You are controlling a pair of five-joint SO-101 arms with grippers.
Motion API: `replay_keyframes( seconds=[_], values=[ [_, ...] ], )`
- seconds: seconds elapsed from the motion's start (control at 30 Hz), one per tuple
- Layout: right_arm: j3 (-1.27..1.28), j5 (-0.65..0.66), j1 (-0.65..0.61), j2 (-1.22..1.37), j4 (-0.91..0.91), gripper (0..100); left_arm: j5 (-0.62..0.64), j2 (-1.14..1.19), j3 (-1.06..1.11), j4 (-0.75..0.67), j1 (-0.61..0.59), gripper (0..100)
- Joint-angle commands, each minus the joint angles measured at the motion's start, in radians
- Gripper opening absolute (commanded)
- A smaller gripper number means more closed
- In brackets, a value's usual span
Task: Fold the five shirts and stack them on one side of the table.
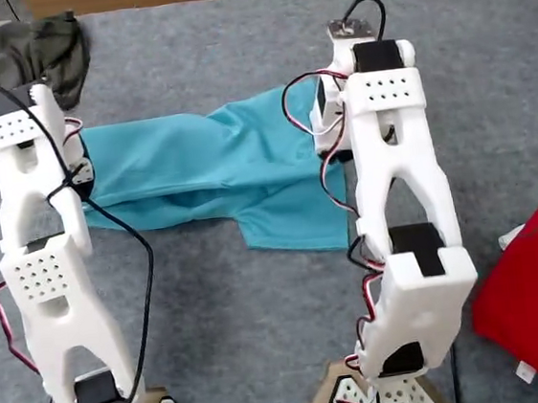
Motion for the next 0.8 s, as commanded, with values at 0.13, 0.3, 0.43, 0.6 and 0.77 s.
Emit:
replay_keyframes(
  seconds=[0.13, 0.3, 0.43, 0.6, 0.77],
  values=[
    [0.019, 0.006, -0.018, -0.120, 0.011, 0.5, -0.008, -0.025, -0.003, 0.014, -0.034, 2],
    [0.090, 0.006, -0.012, -0.108, -0.026, 0.5, -0.008, -0.025, 0.031, 0.014, -0.031, 2],
    [0.124, 0.006, 0.008, -0.107, -0.077, 0.5, -0.029, -0.024, 0.032, 0.014, -0.031, 2],
    [0.125, 0.006, 0.015, -0.102, -0.075, 0.6, -0.074, -0.024, 0.032, 0.014, -0.023, 10],
    [0.127, 0.006, 0.015, -0.102, -0.068, 0.9, -0.018, -0.025, 0.018, 0.014, -0.020, 21]
  ],
)
